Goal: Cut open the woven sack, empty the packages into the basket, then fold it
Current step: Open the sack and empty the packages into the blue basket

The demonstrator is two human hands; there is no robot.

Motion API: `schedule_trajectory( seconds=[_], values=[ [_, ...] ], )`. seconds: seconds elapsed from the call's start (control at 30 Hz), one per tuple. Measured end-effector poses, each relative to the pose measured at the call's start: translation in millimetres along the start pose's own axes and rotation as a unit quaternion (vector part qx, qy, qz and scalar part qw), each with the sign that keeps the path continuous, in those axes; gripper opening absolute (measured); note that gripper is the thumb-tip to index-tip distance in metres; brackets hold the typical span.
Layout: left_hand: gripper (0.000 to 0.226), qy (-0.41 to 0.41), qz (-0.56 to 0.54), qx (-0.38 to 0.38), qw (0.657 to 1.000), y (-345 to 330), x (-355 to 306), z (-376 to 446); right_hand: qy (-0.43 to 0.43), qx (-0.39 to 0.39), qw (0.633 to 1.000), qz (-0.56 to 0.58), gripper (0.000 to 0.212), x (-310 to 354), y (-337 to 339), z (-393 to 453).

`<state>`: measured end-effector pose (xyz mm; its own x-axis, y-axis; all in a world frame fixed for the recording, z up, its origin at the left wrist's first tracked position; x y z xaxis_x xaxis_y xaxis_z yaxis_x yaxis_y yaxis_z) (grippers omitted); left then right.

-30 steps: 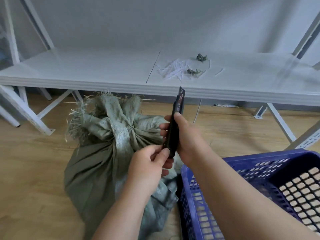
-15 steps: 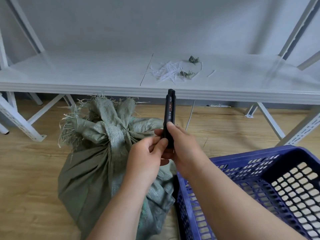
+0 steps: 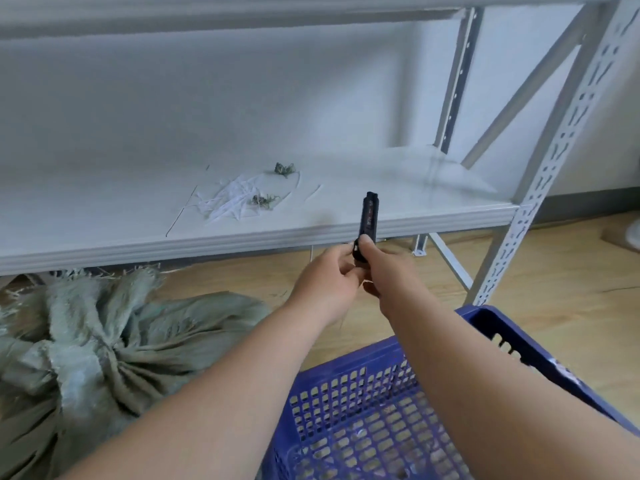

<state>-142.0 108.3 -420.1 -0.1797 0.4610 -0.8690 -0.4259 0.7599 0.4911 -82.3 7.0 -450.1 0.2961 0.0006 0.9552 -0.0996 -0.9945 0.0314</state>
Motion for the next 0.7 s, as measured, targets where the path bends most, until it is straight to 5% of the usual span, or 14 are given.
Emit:
schedule_trajectory(
  seconds=[0.37,0.7],
  values=[
    [0.037,0.049,0.011,-0.048,0.998,-30,0,34,0.039,-0.022,0.999,-0.021,0.022,21,26,93],
    [0.022,0.088,-0.086,-0.207,0.970,28,-4,18,0.093,0.203,0.975,-0.024,0.021,4,-18,-5]
  ],
)
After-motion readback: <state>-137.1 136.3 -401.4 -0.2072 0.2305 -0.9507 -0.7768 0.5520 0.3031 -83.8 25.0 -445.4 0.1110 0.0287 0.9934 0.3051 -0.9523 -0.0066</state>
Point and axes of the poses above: each hand's wrist, its own z-axis towards the middle knuckle, its own y-axis out of the back of the hand, x = y × z, the point moved 9 cm from there along z, towards the middle knuckle, and after that the axes turned 12 degrees about -x, right-handed, at the moved point
